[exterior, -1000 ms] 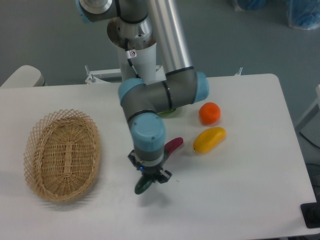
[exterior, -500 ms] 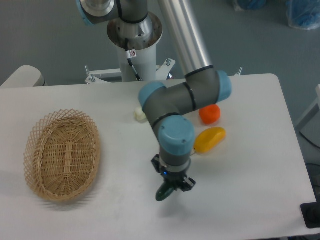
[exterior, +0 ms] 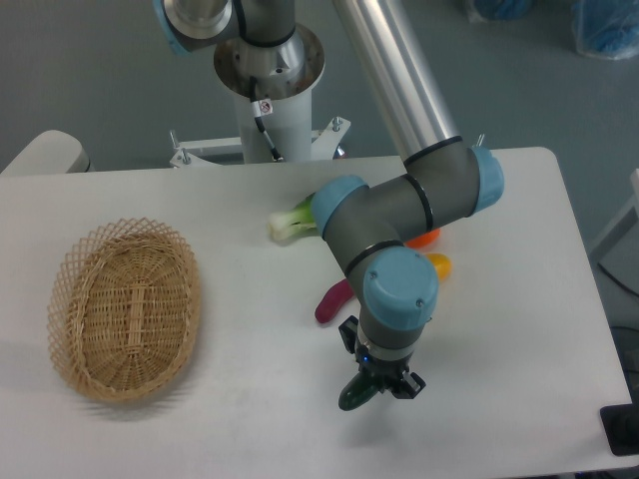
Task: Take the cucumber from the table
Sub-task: 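Lift the held cucumber up off the table and away from the basket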
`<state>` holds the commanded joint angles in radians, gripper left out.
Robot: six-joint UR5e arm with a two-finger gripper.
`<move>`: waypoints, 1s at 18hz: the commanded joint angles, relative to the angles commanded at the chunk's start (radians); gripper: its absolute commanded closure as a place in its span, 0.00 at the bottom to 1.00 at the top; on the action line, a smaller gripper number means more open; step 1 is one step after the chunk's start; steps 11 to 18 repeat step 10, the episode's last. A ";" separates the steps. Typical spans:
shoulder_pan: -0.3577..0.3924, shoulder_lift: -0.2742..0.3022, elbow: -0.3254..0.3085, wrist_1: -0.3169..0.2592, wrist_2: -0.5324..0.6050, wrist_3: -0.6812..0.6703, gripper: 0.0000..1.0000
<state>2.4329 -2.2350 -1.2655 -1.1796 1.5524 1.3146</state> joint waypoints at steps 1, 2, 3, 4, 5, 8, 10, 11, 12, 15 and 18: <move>-0.002 -0.002 0.000 0.000 0.002 0.000 0.93; -0.002 0.000 -0.002 0.003 0.003 0.000 0.93; -0.003 0.000 -0.005 0.008 0.005 0.000 0.93; -0.003 0.002 -0.009 0.011 0.008 0.000 0.92; -0.003 0.002 -0.012 0.012 0.008 0.000 0.92; -0.003 0.002 -0.014 0.012 0.008 0.000 0.92; -0.003 0.002 -0.014 0.012 0.008 0.000 0.92; -0.003 0.002 -0.014 0.012 0.008 0.000 0.92; -0.003 0.002 -0.014 0.012 0.008 0.000 0.92; -0.003 0.002 -0.014 0.012 0.008 0.000 0.92; -0.003 0.002 -0.014 0.012 0.008 0.000 0.92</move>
